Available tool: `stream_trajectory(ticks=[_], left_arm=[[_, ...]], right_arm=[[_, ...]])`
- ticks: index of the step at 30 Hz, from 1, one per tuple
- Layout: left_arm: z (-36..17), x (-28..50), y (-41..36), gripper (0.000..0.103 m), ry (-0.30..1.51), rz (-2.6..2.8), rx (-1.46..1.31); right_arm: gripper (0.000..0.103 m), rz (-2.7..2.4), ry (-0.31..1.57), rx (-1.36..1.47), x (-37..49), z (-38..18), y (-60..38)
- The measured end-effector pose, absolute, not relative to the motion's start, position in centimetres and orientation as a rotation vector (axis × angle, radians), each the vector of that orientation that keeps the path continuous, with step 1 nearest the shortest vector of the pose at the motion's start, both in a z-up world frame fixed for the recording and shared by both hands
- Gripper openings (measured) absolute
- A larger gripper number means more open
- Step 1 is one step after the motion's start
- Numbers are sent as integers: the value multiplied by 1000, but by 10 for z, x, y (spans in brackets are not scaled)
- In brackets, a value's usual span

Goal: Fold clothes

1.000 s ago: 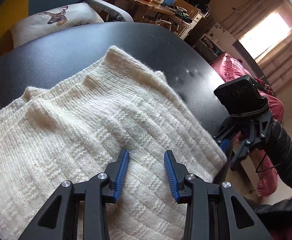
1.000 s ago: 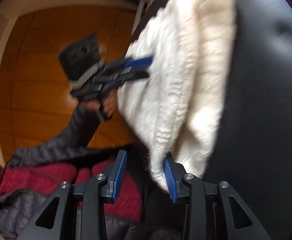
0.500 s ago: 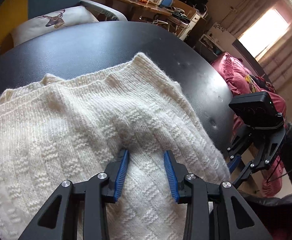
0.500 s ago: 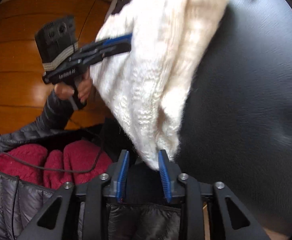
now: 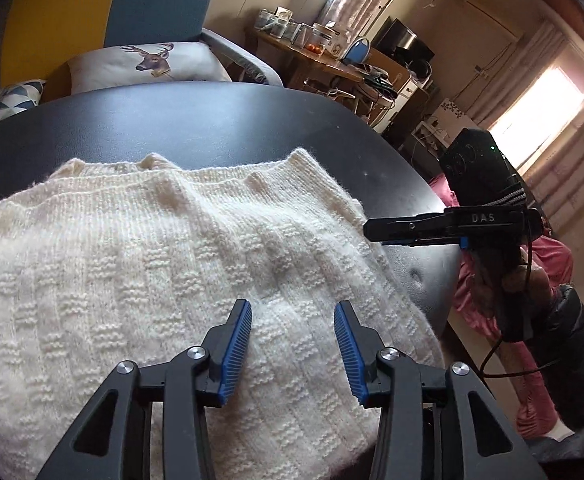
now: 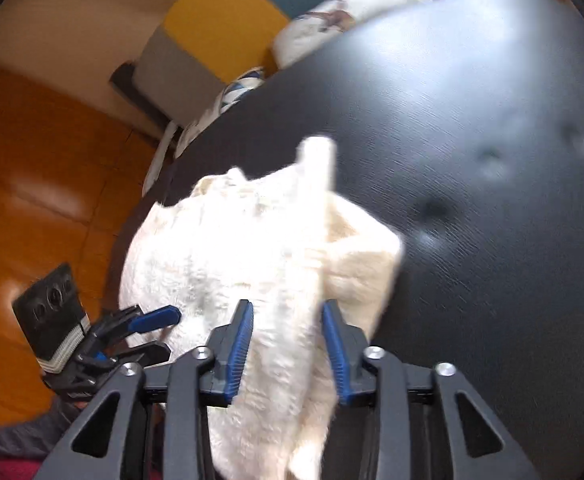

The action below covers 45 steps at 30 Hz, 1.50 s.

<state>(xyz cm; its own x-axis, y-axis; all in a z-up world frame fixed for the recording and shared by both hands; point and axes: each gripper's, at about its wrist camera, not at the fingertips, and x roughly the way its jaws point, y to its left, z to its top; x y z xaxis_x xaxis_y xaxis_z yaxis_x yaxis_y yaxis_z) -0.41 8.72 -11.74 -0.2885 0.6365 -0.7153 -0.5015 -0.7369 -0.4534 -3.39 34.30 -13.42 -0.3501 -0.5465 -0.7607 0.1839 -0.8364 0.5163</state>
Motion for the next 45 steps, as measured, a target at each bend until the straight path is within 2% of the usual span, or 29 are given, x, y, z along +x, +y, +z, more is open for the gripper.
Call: stream_trajectory(ticks=[3, 6, 9, 11, 12, 14, 18, 19, 20, 22, 26, 30, 32, 36, 37, 38, 39, 43, 45], left_arm=[[-135, -2, 85, 49, -224, 2063, -1290], [-140, 1, 87, 49, -309, 2059, -1285], [-143, 1, 87, 49, -447, 1978, -1297], [-140, 4, 90, 49, -436, 1986, -1279], [-138, 6, 89, 49, -435, 1992, -1271], [-131, 7, 75, 50, -496, 1986, -1266], [-96, 26, 4, 52, -602, 2118, -1133], [-89, 33, -22, 57, -632, 2171, -1100], [-84, 41, -48, 62, -652, 2238, -1073], [-81, 56, -100, 65, -655, 2387, -1055], [-106, 67, -181, 64, -725, 2482, -1156], [-131, 68, -201, 62, -754, 2354, -1206], [-136, 68, -197, 54, -753, 2270, -1204], [-151, 64, -190, 49, -736, 2146, -1257], [-156, 62, -189, 37, -740, 2120, -1275], [-159, 61, -189, 14, -750, 2105, -1282], [-159, 61, -189, 6, -763, 2096, -1274], [-132, 81, -187, 6, -752, 2075, -1172], [-140, 87, -185, 6, -675, 2126, -1265]], right_arm=[[11, -2402, 168, 1497, -23, -133, 303], [9, -2469, 250, 1550, -24, -145, 311], [13, -2538, 246, 1580, -28, -144, 322], [19, -2538, 182, 1565, -27, -142, 326], [25, -2539, 157, 1563, -27, -141, 328], [26, -2538, 94, 1563, -27, -134, 333], [26, -2667, 107, 1407, -17, -99, 325], [27, -2682, 94, 1357, -15, -89, 322], [29, -2667, 46, 1316, -14, -80, 319], [32, -2582, -73, 1262, -19, -68, 294], [33, -2382, -135, 1262, -29, -75, 224], [33, -2272, -73, 1318, -28, -102, 165], [33, -2244, -35, 1349, -30, -112, 148], [33, -2228, 25, 1395, -36, -126, 132], [34, -2225, 38, 1402, -37, -128, 132], [34, -2220, 49, 1409, -37, -131, 131], [34, -2216, 52, 1416, -39, -133, 132], [34, -2195, 4, 1446, -45, -139, 142], [34, -2191, -58, 1441, -47, -144, 147]])
